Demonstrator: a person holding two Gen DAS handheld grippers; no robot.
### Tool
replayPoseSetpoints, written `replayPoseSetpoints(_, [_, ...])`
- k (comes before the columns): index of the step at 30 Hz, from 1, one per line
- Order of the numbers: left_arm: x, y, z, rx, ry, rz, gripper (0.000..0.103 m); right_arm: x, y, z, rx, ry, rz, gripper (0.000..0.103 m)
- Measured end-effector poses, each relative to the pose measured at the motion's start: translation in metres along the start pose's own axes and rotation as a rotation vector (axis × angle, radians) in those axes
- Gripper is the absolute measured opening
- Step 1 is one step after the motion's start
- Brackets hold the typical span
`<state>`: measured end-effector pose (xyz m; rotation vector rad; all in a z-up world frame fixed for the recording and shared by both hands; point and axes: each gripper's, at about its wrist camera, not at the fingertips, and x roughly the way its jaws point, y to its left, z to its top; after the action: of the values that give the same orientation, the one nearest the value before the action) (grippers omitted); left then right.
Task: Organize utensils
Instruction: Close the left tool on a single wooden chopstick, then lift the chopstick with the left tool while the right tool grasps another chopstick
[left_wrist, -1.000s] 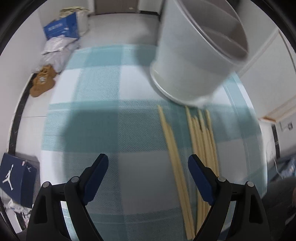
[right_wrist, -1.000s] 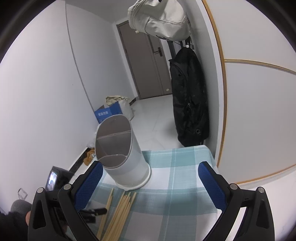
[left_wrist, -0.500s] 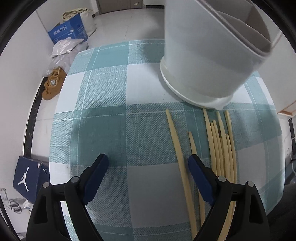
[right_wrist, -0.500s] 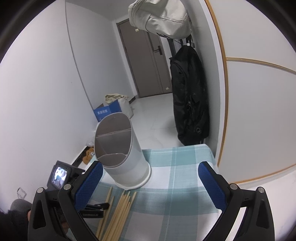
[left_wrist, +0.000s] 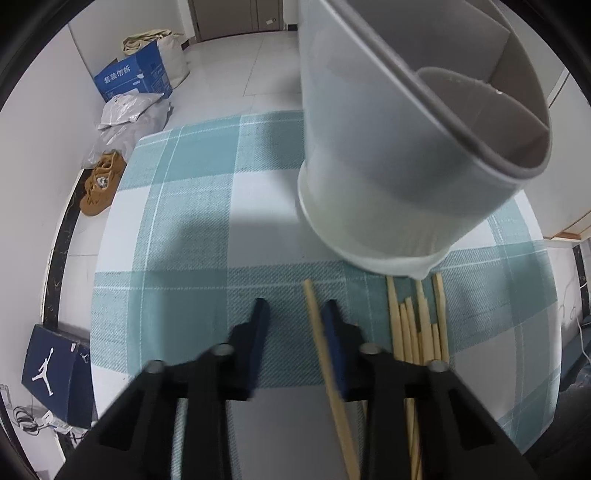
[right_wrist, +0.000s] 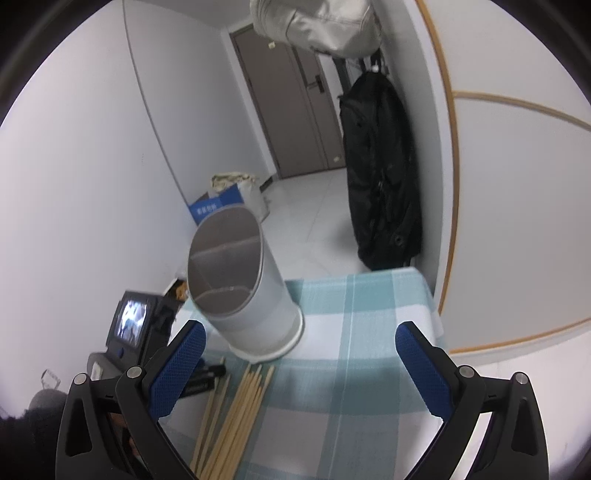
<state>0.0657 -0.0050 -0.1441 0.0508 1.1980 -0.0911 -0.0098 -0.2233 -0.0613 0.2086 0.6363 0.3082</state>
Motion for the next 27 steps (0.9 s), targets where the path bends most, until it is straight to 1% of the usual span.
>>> replayPoseSetpoints(2, [-0.001,0.001,-0.001,-0.008,-0.004,-0.007,0.004,0.006,0.003,-0.004,-0.005,0.040,0.019,0.103])
replayPoseSetpoints(7, [-0.004,0.011,0.000,-0.065,-0.005,-0.051,0.001,0.023,0.012,-0.018,-0.022,0.147,0.028,0.103])
replayPoseSetpoints(11, [-0.017,0.022,-0.002,-0.117,-0.043,-0.088,0.001,0.039,0.018,-0.033,-0.020,0.232,0.046,0.102])
replayPoseSetpoints(12, [-0.023,0.025,-0.003,-0.134,-0.059,-0.106,0.001,0.042,0.020,-0.037,-0.019,0.245,0.052,0.098])
replayPoseSetpoints(13, [-0.028,0.027,-0.003,-0.145,-0.073,-0.115,0.001,0.045,0.023,-0.041,-0.021,0.265,0.064,0.091])
replayPoseSetpoints(14, [-0.032,0.029,-0.004,-0.156,-0.087,-0.126,0.001,0.049,0.028,-0.045,-0.027,0.289,0.078,0.086])
replayPoseSetpoints(15, [-0.039,0.033,-0.005,-0.170,-0.107,-0.146,0.001,0.053,0.034,-0.049,-0.038,0.311,0.086,0.078])
replayPoseSetpoints(16, [-0.043,0.036,-0.005,-0.182,-0.123,-0.159,0.001,0.056,0.040,-0.052,-0.052,0.330,0.089,0.072])
replayPoseSetpoints(17, [-0.048,0.040,-0.006,-0.197,-0.141,-0.168,0.001,0.057,0.045,-0.054,-0.062,0.339,0.094,0.070])
replayPoseSetpoints(19, [-0.059,0.051,-0.007,-0.243,-0.173,-0.222,0.001,0.061,0.055,-0.057,-0.081,0.355,0.100,0.065])
replayPoseSetpoints(20, [-0.059,0.052,-0.006,-0.258,-0.186,-0.237,0.001,0.066,0.062,-0.059,-0.089,0.368,0.104,0.064])
replayPoseSetpoints(21, [-0.065,0.056,-0.007,-0.276,-0.203,-0.257,0.001,0.069,0.066,-0.059,-0.095,0.381,0.108,0.060])
replayPoseSetpoints(22, [-0.067,0.059,-0.007,-0.287,-0.216,-0.267,0.001,0.072,0.071,-0.059,-0.104,0.396,0.110,0.054])
replayPoseSetpoints(26, [-0.077,0.074,-0.006,-0.318,-0.257,-0.309,0.001,0.094,0.087,-0.062,-0.132,0.451,0.100,0.048])
replayPoseSetpoints(27, [-0.079,0.078,-0.007,-0.322,-0.267,-0.317,0.001,0.100,0.090,-0.064,-0.139,0.470,0.099,0.042])
